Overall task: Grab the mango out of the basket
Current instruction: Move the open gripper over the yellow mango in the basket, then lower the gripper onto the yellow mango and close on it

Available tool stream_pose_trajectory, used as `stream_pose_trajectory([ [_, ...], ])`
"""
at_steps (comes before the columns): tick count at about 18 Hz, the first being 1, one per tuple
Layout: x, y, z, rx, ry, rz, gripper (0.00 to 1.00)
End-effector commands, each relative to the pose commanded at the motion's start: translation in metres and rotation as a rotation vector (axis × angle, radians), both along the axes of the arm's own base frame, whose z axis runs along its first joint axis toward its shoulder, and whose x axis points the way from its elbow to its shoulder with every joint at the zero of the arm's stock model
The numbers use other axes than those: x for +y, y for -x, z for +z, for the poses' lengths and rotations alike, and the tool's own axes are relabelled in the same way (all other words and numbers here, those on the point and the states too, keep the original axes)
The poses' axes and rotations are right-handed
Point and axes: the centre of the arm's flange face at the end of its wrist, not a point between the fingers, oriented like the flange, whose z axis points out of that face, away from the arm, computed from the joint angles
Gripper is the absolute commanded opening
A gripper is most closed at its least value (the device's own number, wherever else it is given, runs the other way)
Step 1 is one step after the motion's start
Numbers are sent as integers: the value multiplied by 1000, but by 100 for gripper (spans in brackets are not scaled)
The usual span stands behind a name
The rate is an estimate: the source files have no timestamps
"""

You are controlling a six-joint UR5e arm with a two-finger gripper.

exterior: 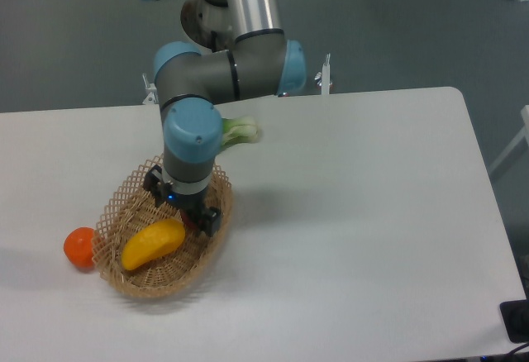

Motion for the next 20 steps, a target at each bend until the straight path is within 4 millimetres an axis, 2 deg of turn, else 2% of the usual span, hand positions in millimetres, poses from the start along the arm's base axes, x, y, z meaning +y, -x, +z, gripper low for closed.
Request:
stream_pose_trajectory([
  [4, 4, -4, -13, -10, 15, 9, 100],
  [11, 9, -4, -25, -4, 8, 15, 100],
  [20, 11, -13, -39, -15, 29, 8, 100],
])
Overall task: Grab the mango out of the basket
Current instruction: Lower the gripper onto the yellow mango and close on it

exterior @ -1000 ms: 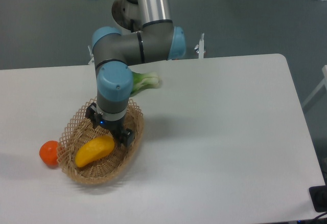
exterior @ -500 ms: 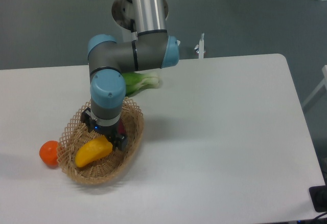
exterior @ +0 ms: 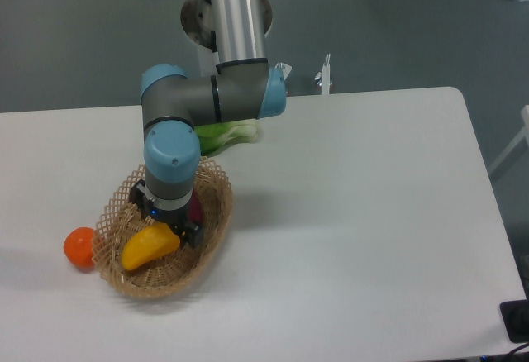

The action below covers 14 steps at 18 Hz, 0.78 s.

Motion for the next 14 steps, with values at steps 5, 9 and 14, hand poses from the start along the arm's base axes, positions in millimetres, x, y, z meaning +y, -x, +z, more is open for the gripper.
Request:
stream_pose_trajectory([
  [5, 3, 1, -13, -9, 21, 9, 100],
  [9, 4, -7, -19, 24, 50, -12, 100],
  [14, 4, -9, -17, 44, 60, -16, 76],
])
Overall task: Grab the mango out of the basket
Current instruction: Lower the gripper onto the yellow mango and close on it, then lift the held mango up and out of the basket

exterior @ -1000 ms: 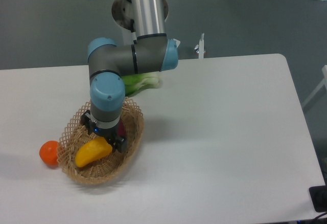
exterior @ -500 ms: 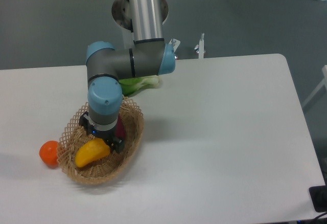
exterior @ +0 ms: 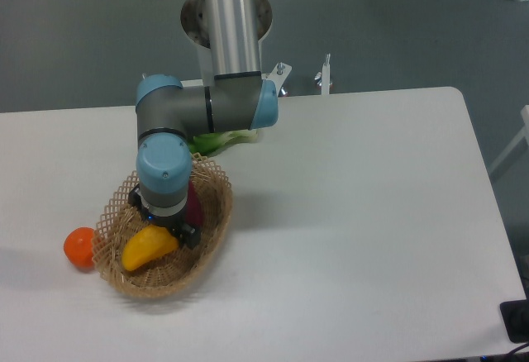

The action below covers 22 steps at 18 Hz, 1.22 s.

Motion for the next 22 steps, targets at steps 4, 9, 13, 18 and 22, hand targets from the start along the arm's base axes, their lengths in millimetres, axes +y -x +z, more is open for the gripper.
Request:
stream_pose_trajectory([
  [4, 0, 0, 2, 1, -1, 0, 38],
  [9, 2, 2, 12, 9, -16, 3, 33],
  [13, 3, 3, 20, 9, -32, 3, 33],
  [18, 0, 18, 47, 31, -75, 24, 34],
  [22, 2, 46, 70, 56, -108, 63, 34],
])
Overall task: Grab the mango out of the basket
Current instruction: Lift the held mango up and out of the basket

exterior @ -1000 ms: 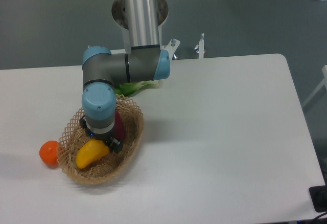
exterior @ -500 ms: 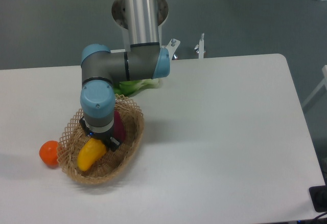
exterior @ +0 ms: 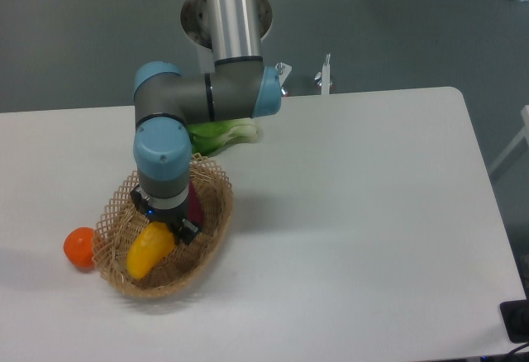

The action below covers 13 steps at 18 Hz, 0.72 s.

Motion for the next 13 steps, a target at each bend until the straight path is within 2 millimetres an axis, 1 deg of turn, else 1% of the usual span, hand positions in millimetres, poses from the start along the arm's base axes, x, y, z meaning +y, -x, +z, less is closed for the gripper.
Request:
stream_pose_trajectory([
  [5, -6, 28, 16, 19, -25, 42, 34],
  [6, -6, 31, 18, 21, -28, 46, 34],
  [7, -10, 38, 21, 25, -32, 57, 34],
  [9, -17, 55, 29, 35, -46, 75, 34],
  [11, -18, 74, 40, 48, -65, 98, 34],
  [13, -23, 91, 45, 62, -68, 122, 34],
])
